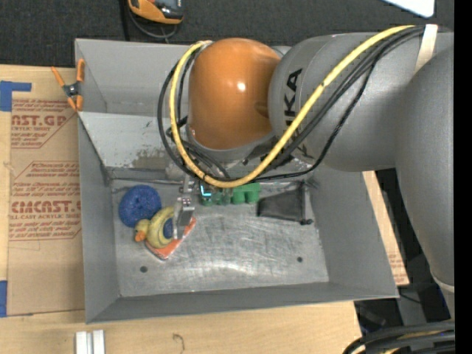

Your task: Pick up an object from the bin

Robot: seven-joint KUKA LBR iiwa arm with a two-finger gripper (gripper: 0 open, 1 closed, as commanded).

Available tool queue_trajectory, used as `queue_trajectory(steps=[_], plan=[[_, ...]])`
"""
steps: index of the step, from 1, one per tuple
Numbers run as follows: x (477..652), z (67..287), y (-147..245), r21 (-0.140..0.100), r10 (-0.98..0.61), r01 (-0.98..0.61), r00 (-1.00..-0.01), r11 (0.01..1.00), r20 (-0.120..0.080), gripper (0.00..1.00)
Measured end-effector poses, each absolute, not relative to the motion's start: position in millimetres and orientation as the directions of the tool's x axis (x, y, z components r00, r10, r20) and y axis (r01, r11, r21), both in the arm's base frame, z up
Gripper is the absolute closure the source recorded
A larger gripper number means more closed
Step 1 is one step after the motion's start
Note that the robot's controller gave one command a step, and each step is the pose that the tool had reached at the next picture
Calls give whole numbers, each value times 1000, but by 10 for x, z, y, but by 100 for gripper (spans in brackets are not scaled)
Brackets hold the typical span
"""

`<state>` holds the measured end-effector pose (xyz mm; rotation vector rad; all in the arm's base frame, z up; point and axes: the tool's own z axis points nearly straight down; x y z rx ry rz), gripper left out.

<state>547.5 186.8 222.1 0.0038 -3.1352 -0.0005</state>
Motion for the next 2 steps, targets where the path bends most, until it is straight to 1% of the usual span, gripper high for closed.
queue_trajectory(steps=[1, 2], plan=[[5493, 2267, 1858, 2, -1, -1, -1000, 1000, -1, 0], [5586, 1761, 1828, 2, -62, -62, -998, 998, -8, 0]])
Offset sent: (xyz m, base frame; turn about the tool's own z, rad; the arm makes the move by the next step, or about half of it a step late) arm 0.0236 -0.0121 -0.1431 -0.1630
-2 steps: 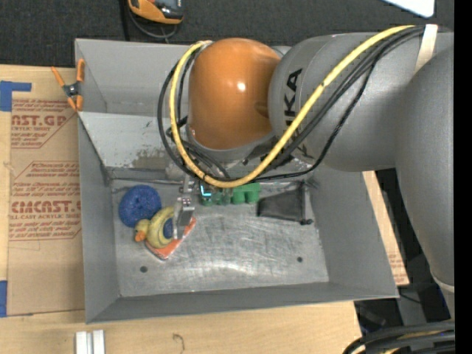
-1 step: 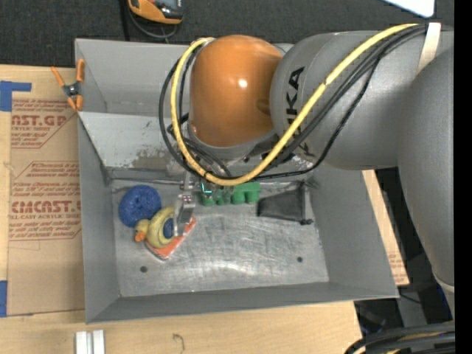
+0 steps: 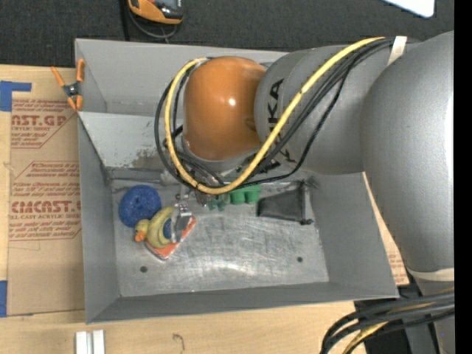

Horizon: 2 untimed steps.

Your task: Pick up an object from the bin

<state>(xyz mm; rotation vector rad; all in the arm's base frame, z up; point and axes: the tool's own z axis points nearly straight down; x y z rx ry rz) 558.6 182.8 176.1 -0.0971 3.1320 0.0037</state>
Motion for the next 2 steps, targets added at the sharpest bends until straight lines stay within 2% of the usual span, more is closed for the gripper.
queue_trajectory(steps=[1, 2], plan=[[5411, 1066, 1880, 2, -102, -102, -995, 995, -5, 0], [5483, 809, 1644, 5, 80, 80, -997, 997, -1, 100]])
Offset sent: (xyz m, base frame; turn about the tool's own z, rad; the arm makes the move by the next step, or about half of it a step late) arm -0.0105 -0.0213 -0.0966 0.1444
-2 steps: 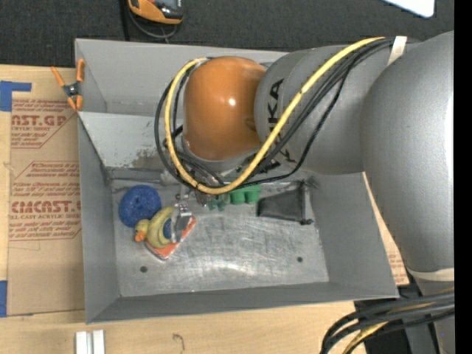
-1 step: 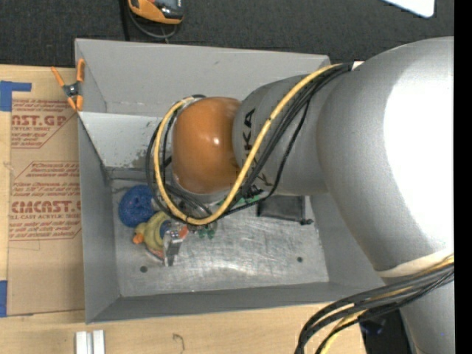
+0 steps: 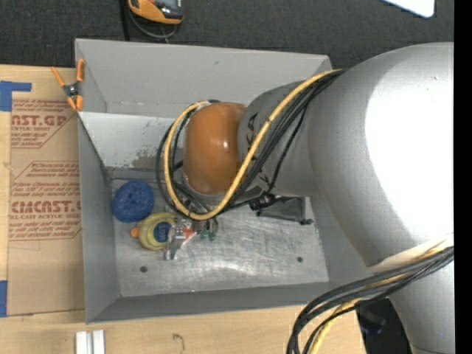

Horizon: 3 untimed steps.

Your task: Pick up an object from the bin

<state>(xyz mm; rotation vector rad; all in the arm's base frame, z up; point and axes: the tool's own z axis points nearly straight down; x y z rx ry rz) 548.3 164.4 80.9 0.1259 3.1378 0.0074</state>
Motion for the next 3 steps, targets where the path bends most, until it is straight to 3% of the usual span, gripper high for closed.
queue_trajectory(steps=[1, 2, 3], plan=[[5483, 809, 1644, 5, 81, 81, -997, 997, -1, 100], [5475, 1673, 1659, 1, 67, 67, -998, 998, 0, 100], [5475, 1673, 1658, 1, 67, 67, -998, 998, 1, 100]])
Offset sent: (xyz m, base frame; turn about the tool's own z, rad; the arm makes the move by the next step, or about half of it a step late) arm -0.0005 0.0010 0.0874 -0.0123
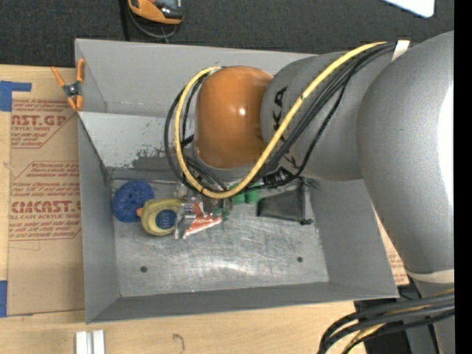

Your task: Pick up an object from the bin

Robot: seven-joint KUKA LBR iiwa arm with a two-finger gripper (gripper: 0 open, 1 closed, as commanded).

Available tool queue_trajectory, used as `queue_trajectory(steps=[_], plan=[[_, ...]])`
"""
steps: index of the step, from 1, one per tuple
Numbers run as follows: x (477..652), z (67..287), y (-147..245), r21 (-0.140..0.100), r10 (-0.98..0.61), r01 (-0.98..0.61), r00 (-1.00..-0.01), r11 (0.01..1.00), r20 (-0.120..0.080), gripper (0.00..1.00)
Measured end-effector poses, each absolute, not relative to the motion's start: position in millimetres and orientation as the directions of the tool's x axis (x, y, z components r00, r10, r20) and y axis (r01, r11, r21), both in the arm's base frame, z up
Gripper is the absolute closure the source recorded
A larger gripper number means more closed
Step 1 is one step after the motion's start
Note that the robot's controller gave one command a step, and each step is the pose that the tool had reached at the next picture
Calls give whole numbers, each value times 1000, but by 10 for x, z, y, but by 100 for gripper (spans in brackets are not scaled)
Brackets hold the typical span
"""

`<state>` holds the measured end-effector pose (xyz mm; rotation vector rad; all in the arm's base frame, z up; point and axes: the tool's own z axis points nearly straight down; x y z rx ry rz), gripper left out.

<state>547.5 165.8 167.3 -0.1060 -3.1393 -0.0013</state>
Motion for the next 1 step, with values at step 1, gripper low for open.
queue_trajectory(steps=[1], plan=[[5459, 2370, 1697, 0, 79, 79, -997, 997, 0, 100]])
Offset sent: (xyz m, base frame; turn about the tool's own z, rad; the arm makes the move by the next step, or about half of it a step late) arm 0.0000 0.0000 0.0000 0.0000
